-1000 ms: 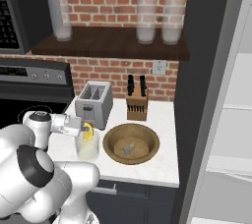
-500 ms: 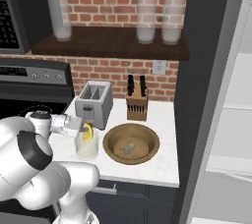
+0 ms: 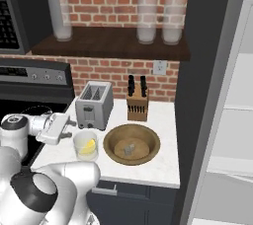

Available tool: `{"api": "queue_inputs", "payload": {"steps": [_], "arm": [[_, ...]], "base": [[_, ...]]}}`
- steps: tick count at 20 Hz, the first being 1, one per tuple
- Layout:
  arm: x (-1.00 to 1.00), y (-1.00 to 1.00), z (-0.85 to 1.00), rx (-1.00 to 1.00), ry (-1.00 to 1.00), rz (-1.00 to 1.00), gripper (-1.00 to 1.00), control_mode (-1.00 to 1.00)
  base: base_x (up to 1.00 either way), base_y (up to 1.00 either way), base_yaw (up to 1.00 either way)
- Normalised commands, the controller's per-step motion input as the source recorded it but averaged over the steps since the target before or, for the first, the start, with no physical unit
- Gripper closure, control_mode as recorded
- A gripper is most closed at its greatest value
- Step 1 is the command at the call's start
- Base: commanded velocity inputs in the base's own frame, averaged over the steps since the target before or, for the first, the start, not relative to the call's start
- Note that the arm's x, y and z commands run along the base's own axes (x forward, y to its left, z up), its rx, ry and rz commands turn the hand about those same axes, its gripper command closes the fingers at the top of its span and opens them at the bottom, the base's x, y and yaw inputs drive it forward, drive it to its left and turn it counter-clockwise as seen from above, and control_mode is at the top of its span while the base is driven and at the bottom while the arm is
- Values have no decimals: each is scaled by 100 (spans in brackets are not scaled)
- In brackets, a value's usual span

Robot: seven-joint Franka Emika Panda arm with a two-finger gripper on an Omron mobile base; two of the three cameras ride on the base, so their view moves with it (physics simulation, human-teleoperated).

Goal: Grab a lemon wedge from the fridge and one ice cube from the ice bowl, and put them in the glass of lemonade.

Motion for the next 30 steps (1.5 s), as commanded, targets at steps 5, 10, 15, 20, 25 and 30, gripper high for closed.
{"api": "queue_inputs", "payload": {"steps": [5,10,15,20,25,30], "arm": [[-44,-3,69,0,-18,0,-100,-100],[-40,-1,78,12,-23,-19,-100,-100],[-15,0,34,35,-25,-46,-100,-100],[-4,0,44,42,-18,-55,-100,-100],[0,0,27,36,-21,-49,-100,-100],[0,0,-2,23,-33,-35,-100,-100]], "base": [[0,0,0],[0,0,0],[0,0,0],[0,0,0],[0,0,0],[0,0,0]]}}
